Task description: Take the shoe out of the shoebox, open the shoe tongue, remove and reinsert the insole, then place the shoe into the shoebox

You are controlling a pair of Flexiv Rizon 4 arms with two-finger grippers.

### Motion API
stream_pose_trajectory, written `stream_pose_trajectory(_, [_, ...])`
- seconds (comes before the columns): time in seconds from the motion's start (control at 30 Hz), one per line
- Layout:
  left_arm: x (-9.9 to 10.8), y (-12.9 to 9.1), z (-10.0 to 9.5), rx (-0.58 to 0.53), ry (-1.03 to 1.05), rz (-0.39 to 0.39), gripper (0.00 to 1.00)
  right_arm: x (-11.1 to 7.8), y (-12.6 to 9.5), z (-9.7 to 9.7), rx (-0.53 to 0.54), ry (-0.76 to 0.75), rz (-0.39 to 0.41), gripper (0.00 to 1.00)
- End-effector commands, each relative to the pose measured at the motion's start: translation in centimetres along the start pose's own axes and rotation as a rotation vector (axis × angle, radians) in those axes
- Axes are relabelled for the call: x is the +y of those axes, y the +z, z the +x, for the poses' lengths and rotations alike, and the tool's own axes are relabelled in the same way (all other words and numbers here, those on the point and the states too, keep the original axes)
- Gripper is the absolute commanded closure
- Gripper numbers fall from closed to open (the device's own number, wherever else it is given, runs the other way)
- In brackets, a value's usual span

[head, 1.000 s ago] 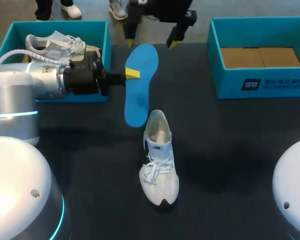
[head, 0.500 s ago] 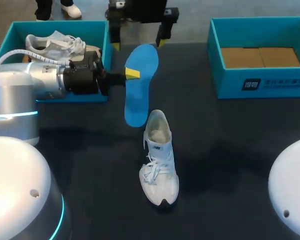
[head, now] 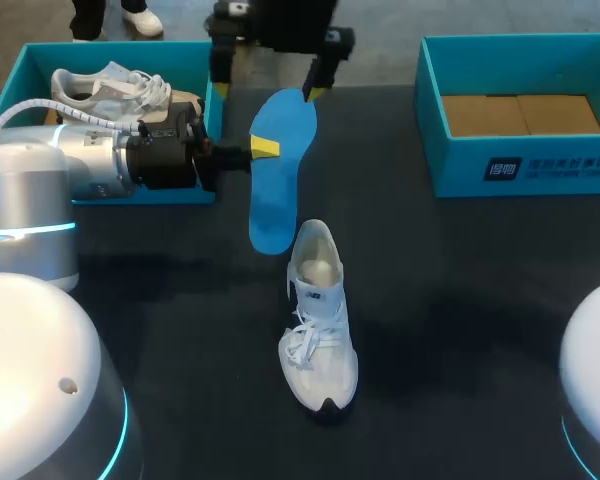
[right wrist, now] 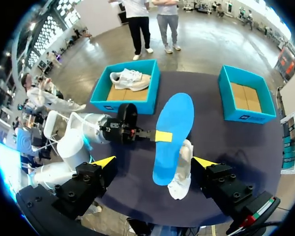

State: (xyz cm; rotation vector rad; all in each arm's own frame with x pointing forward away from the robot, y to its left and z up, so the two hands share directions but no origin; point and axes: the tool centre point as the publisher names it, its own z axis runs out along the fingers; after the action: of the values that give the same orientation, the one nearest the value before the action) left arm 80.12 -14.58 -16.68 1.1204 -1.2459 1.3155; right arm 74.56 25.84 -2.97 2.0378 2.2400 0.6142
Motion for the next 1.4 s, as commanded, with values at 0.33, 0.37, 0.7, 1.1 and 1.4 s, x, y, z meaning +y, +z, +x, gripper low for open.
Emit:
stream_pose_trajectory(0.33, [0.0, 0.0, 0.0, -0.002, 0.000, 0.000, 1.00, -1.7, 0.4, -5.7, 0.611, 0.099, -0.030, 0.00])
stream_pose_trajectory(0.37, [0.0, 0.0, 0.0, -0.002, 0.000, 0.000, 1.00, -1.7, 0.4, -5.8, 0.666, 0.101, -0.028, 0.00])
stream_pose_trajectory(0.7, [0.0, 0.0, 0.0, -0.002, 0.000, 0.000, 1.00, -2.0, 1.2, -6.8, 0.878, 0.129, -0.005, 0.00])
stream_pose_trajectory(1.1, [0.0, 0.0, 0.0, -0.002, 0.000, 0.000, 1.00, -3.1, 2.1, -8.0, 1.093, 0.171, -0.088, 0.00])
stream_pose_trajectory(1.4, [0.0, 0.0, 0.0, -0.002, 0.000, 0.000, 1.00, -3.2, 2.6, -8.6, 1.201, 0.174, -0.076, 0.00])
